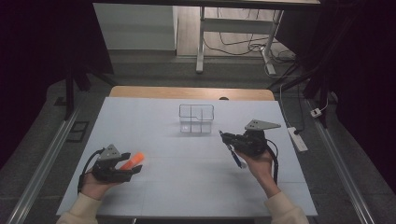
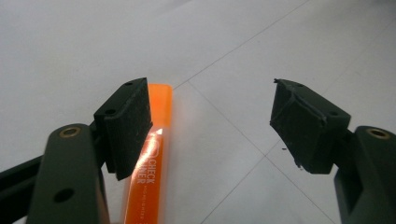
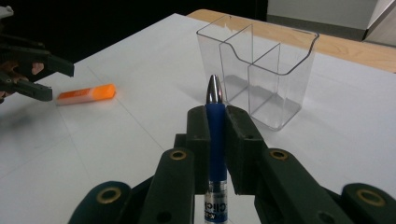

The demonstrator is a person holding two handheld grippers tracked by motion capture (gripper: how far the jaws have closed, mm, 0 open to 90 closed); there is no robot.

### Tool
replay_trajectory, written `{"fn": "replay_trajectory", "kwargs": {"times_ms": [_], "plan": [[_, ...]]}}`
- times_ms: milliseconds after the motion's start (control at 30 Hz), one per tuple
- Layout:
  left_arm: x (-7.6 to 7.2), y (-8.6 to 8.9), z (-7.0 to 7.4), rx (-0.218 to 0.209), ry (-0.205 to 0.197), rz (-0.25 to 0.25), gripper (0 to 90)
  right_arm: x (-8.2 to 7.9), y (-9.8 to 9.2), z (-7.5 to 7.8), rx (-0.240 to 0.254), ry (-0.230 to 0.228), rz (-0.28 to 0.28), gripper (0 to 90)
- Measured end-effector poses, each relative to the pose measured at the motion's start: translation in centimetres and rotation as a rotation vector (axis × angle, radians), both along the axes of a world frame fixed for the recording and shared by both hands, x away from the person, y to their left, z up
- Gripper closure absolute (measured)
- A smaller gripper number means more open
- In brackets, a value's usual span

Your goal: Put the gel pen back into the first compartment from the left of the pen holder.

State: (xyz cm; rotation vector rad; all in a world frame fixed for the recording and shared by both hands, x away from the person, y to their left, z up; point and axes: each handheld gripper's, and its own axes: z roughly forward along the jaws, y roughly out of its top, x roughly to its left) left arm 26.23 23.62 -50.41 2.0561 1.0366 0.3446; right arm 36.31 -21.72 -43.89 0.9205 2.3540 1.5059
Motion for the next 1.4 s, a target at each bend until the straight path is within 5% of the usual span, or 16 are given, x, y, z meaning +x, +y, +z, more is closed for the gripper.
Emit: {"fn": "replay_trajectory", "kwargs": {"times_ms": [600,1400], "plan": [[0.1,0.1,0.0,-0.003,0.004,0.007,29.2,0.7,0.9,1.2,0.065,-0.059,-0.018,79.1],[0.2,0.0,-0.2,0.002,0.009,0.004,29.2,3.7,3.5,3.5,0.156,-0.111,-0.055,79.0]]}}
